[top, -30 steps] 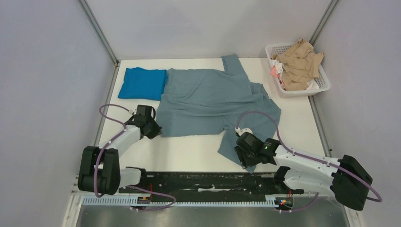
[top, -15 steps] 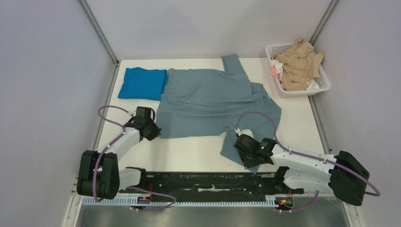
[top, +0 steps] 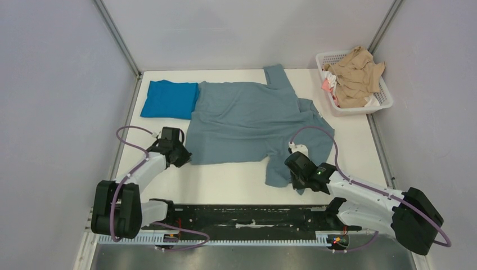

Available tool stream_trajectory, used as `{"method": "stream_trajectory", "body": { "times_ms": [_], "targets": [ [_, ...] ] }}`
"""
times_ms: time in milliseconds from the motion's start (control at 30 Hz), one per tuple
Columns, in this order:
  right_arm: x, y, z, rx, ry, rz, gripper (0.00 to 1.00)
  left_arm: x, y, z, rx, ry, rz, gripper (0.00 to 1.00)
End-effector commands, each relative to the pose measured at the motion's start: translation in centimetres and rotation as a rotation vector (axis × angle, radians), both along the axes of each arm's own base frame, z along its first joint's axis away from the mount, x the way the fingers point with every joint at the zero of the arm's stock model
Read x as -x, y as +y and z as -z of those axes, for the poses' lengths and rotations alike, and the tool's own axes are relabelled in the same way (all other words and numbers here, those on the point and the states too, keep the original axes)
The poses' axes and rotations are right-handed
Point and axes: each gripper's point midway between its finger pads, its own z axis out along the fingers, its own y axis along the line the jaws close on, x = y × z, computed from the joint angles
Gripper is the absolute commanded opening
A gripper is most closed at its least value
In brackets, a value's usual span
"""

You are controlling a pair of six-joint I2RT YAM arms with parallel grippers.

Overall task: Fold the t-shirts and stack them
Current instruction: Flatten out the tshirt

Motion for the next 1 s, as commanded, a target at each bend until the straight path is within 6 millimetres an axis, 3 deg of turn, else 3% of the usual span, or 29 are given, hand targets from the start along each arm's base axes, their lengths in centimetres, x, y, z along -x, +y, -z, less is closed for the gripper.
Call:
{"method": "stream_trajectory", "body": {
  "times_ms": [0, 133, 267, 367, 533, 633, 733, 867, 967],
  "targets": [
    [-6.3, -3.6, -4.6, 0.185, -0.334, 0.118, 0.00, -2.1, -0.2, -2.9, 0.017, -0.086, -0.022, 0.02],
    [-10.4, -4.6, -12.8, 0.164, -0.643, 0.265, 0.00, -3.8, -0.7, -7.1, 0.052, -0.198, -0.026, 0.02],
    [-12.7, -5.0, -21.8, 0.068, -0.912, 0.373, 0.00, -5.8, -1.5, -14.1, 0.099, -0.368, -0.003, 0.02],
    [-13.0, -6.0, -28.7, 0.024, -1.059, 0.426, 0.00, -7.2, -1.9, -20.5, 0.123, -0.515, 0.011, 0.02],
    [-12.1, -7.5, -38.6, -0.019, -1.240, 0.423, 0.00, -7.6, -1.6, -30.7, 0.121, -0.717, 0.014, 0.02],
    [-11.2, -7.4, -45.1, -0.094, -1.371, 0.363, 0.00, -6.9, -1.6, -37.0, 0.131, -0.842, 0.036, 0.02],
    [-9.8, -7.4, -50.2, -0.175, -1.467, 0.301, 0.00, -5.5, -1.5, -41.6, 0.131, -0.925, 0.052, 0.02],
    [-7.2, -7.7, -54.9, -0.286, -1.578, 0.219, 0.00, -2.1, -2.0, -47.2, 0.157, -1.047, 0.109, 0.02],
    [-4.6, -7.5, -57.1, -0.392, -1.646, 0.103, 0.00, 0.9, -2.4, -50.2, 0.178, -1.128, 0.160, 0.02]
  ]
}}
